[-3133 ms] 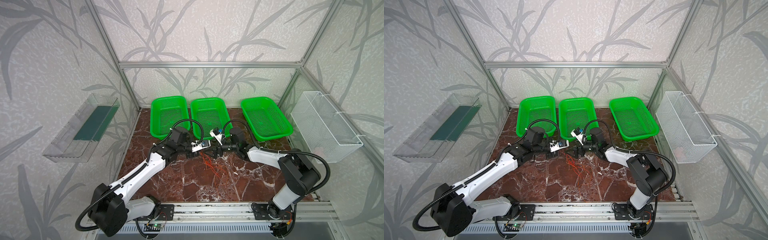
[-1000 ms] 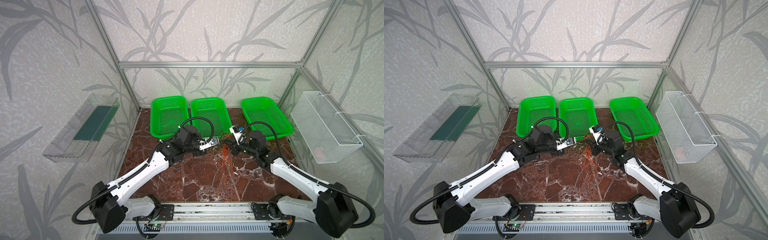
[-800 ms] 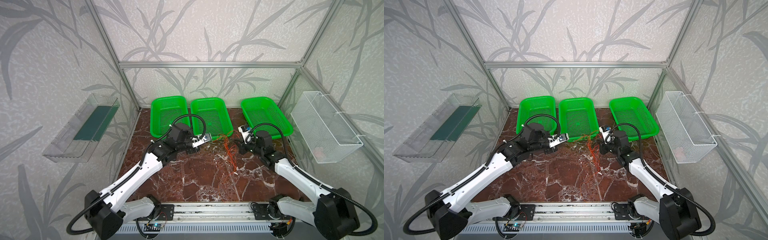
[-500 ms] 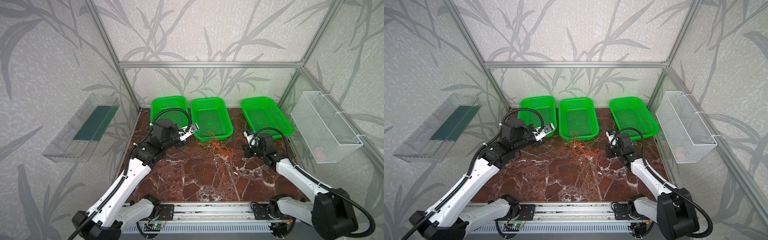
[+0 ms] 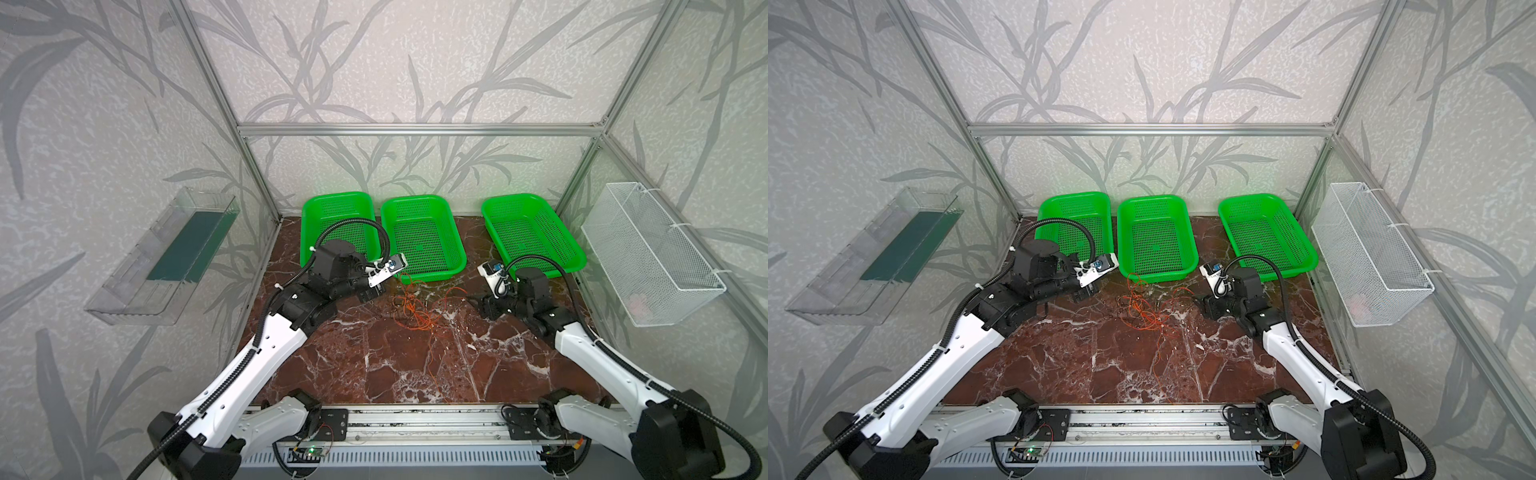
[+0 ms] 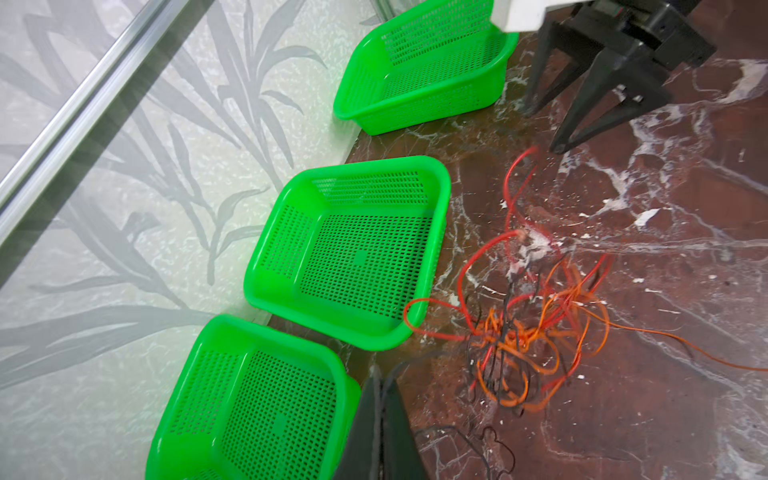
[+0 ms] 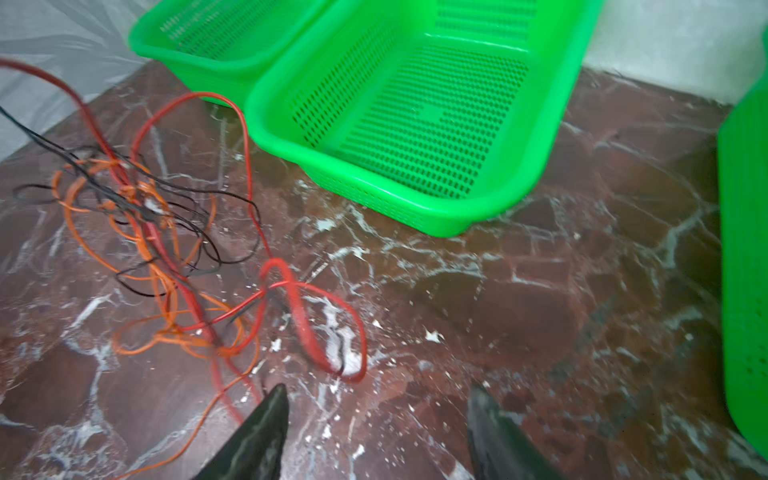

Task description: Untangle the cables

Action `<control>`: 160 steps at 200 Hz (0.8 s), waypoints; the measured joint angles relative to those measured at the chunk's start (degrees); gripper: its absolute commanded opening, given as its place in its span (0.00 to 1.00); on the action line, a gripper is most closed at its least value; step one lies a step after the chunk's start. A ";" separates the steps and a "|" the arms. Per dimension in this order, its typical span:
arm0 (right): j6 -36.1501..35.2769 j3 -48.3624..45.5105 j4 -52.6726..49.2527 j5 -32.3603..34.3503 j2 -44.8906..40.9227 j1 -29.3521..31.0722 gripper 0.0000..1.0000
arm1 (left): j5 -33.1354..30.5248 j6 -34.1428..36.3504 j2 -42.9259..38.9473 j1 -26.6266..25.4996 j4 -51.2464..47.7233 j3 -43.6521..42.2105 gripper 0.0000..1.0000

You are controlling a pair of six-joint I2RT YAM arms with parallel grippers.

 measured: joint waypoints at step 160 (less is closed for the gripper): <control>9.99 18.75 12.74 5.81 23.19 25.97 0.55 | -3.69 1.03 2.49 -7.89 -2.25 6.27 0.00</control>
